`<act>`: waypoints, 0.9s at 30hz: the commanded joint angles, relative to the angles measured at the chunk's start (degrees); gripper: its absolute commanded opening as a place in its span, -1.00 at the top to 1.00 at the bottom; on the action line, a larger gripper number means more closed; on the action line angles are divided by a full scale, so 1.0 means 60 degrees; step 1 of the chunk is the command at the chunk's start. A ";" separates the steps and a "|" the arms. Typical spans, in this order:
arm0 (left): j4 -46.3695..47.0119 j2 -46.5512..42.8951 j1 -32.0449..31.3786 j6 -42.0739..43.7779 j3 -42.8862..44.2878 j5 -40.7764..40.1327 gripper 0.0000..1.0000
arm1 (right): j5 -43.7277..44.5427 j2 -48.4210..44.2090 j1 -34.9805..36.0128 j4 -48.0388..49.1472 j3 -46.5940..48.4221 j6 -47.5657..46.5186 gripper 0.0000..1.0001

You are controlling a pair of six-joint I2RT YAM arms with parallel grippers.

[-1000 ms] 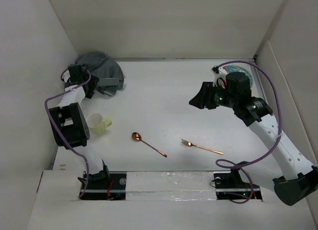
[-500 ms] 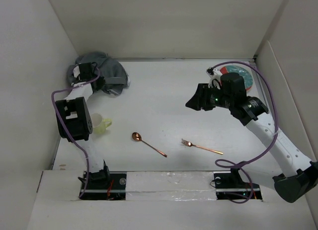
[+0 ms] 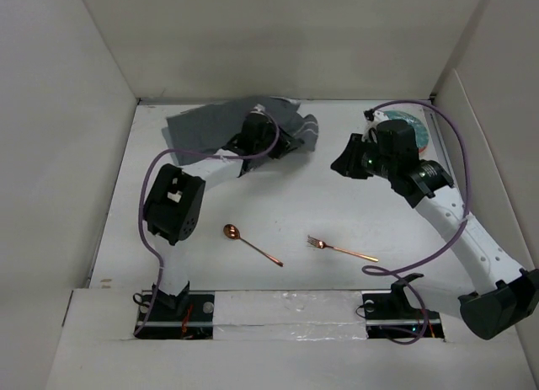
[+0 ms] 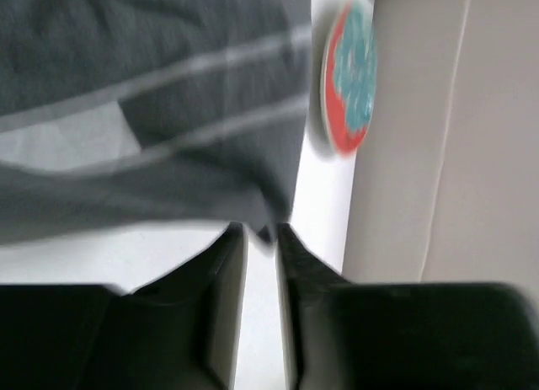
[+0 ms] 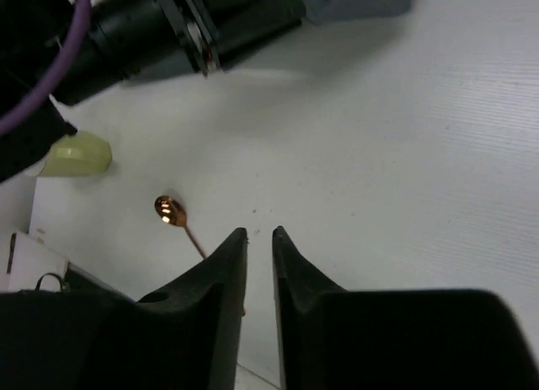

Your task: Set the dinner table for one person

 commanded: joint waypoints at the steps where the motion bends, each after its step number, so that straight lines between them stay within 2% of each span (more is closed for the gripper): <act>1: 0.0452 0.0293 -0.0501 -0.0367 0.0110 0.0230 0.51 | 0.0907 -0.0250 -0.0295 0.0468 -0.0214 0.0372 0.57; 2: 0.0336 0.0338 -0.0691 -0.0308 0.0110 0.0289 0.29 | 0.0981 -0.0265 -0.0440 0.0528 -0.0346 0.0431 0.64; 4: 0.0029 0.0207 -0.0809 0.0187 0.0052 0.0217 0.06 | 0.1273 -0.0178 -0.0791 0.0819 -0.0741 0.0738 0.64; 6: -0.0424 0.0002 -0.0810 0.0393 0.0125 0.0027 0.03 | 0.1419 -0.0134 -0.0880 0.0865 -0.0800 0.0913 0.49; 7: -0.1079 -0.0245 -0.0810 0.0874 0.0386 -0.0380 0.02 | 0.1522 -0.0003 -0.0968 0.0981 -0.0932 0.1074 0.23; 10: -0.2342 -0.0730 -0.0810 0.2133 0.0812 -0.1494 0.01 | 0.1611 0.0246 -0.1305 0.1215 -0.1137 0.1339 -0.13; 11: -0.2984 -0.0949 -0.0810 0.2312 0.0842 -0.2324 0.00 | 0.1611 0.0494 -0.1480 0.1318 -0.1283 0.1441 -0.26; 14: -0.3457 -0.1857 -0.0358 0.2286 0.0245 -0.3428 0.00 | 0.1495 0.1254 -0.1933 0.1597 -0.1402 0.1851 -0.37; 17: -0.3663 -0.2634 0.0418 0.2051 -0.0737 -0.4058 -0.01 | 0.1304 0.2032 -0.2358 0.2079 -0.1343 0.2159 -0.39; 19: -0.3810 -0.2913 0.0814 0.1978 -0.1236 -0.4294 -0.11 | 0.1245 0.2969 -0.2594 0.2358 -0.1197 0.2393 -0.38; 23: -0.4570 -0.2637 0.1809 0.1817 -0.1296 -0.4501 -0.17 | 0.0997 0.4522 -0.3019 0.2681 -0.0743 0.2890 -0.32; 27: -0.4981 -0.2314 0.1987 0.1743 -0.1121 -0.4676 -0.30 | 0.0689 0.5286 -0.3108 0.3090 -0.0552 0.3214 -0.26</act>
